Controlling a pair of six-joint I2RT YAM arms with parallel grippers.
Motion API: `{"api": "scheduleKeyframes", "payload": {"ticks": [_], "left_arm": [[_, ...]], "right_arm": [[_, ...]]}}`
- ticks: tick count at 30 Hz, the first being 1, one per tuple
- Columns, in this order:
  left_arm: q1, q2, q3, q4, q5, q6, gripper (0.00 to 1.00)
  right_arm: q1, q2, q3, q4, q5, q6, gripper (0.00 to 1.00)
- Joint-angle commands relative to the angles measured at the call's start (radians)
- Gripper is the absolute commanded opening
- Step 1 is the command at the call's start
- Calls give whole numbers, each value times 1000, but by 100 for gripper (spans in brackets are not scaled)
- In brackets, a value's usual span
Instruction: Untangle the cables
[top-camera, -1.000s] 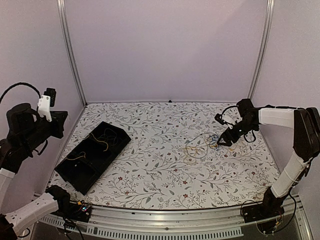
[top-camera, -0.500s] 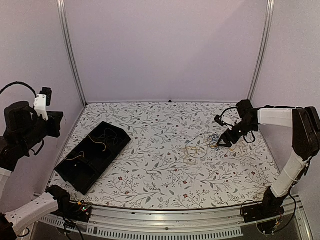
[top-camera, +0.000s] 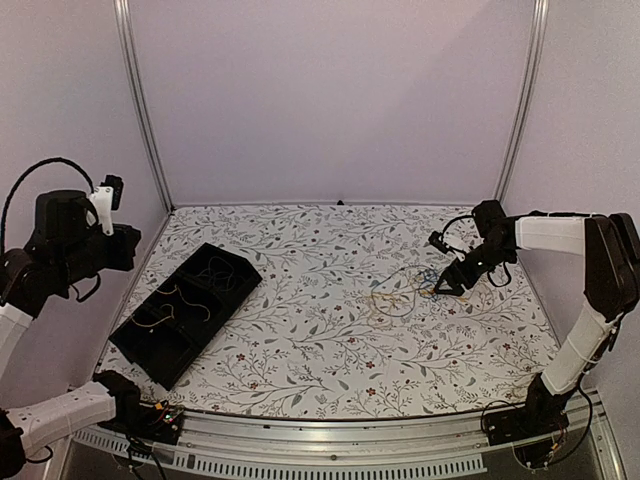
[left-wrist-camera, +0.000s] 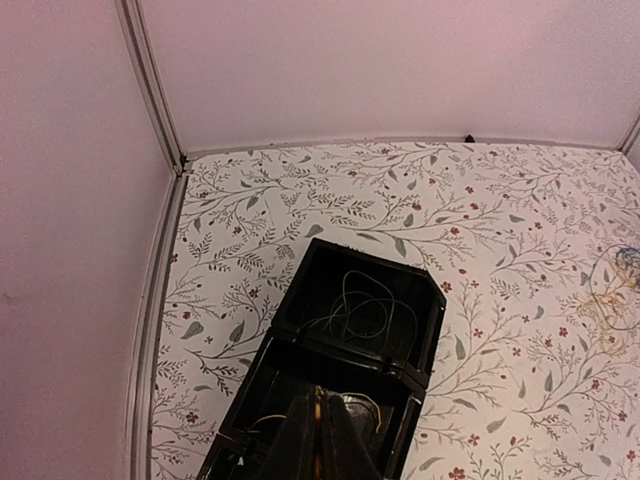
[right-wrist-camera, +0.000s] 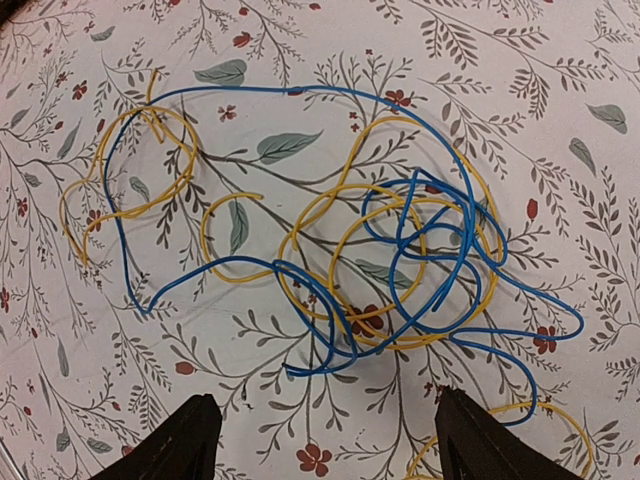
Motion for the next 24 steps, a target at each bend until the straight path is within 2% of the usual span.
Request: {"api": "scheduleKeyframes", "payload": {"ticks": [1,8,16,24], "left_arm": [[12,53,-21,57,41,-15,0],[11,138,-108,294,85,21,0],[20,184,-244,548,68,39,0],[77,230,-351,713,48,-16,0]], "right_arm": [[-3,17,9,-14,-19,-11,78],[-2,13,7,-16,-15,-15,80],[-4,14,8,-20,-23,-18,80],[-3,23,11,-28,-36,-23,81]]}}
